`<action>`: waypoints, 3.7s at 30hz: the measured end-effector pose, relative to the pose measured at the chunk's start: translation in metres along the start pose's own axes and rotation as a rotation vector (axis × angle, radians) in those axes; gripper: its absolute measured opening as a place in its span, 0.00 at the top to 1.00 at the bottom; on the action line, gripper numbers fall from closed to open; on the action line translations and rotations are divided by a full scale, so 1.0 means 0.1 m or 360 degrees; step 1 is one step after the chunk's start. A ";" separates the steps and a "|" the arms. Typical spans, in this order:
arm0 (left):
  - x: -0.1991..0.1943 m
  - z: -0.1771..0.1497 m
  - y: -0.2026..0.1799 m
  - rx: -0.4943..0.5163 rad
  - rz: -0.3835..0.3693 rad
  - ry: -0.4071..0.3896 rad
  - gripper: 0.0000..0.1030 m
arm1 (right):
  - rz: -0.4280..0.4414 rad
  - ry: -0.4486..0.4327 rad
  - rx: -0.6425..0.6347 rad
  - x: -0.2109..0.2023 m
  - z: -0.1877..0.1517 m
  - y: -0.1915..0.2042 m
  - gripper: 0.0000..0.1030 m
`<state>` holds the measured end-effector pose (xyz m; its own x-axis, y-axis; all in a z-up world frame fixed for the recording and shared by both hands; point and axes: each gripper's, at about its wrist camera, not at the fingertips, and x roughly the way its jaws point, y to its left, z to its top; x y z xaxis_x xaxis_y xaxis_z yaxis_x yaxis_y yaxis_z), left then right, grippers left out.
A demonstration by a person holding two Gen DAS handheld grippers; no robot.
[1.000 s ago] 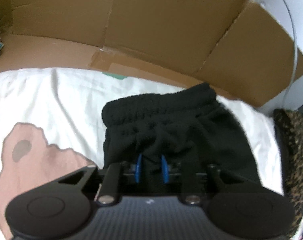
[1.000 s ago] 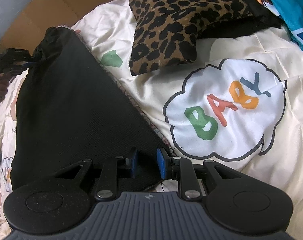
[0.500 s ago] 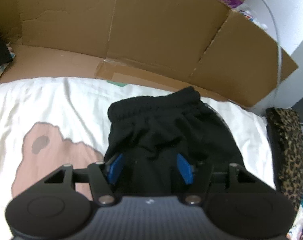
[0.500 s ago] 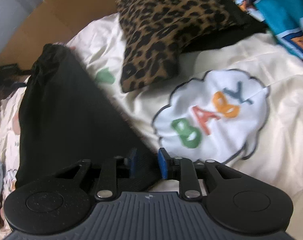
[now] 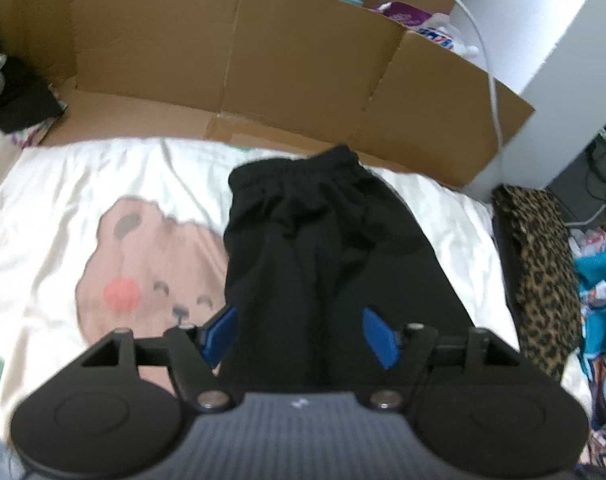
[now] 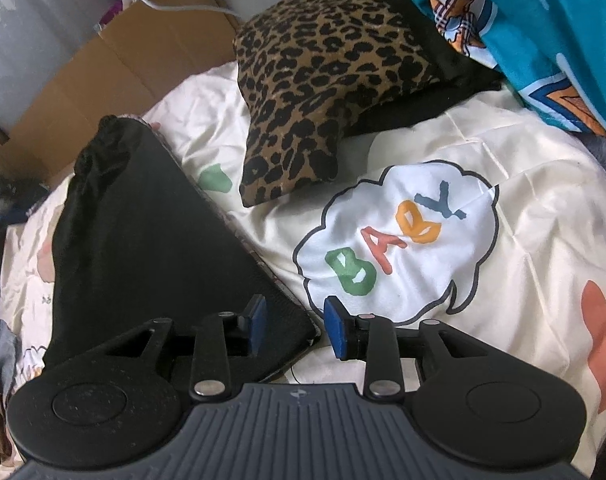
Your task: Fold clothes
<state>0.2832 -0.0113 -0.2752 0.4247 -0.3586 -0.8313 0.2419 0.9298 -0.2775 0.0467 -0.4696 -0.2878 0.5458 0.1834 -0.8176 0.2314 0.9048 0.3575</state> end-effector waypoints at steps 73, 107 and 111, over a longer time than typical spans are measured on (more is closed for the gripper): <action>-0.59 -2.13 0.14 -0.0278 -0.0017 0.0634 0.37 | 0.0260 0.0199 -0.0171 0.30 0.20 -0.07 0.47; -0.20 -2.71 0.30 -0.0654 -0.0849 0.0681 0.64 | 0.0248 0.0201 -0.0126 0.22 -0.01 -0.16 0.47; -0.22 -2.62 0.30 -0.0645 -0.0875 0.0658 0.64 | 0.0269 0.0194 -0.0115 0.23 0.04 -0.16 0.47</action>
<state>0.0523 0.0462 -0.3912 -0.0406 -0.7887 -0.6135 -0.0471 0.6148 -0.7873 0.0587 -0.4809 -0.3110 0.4695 0.3762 -0.7987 0.0839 0.8816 0.4646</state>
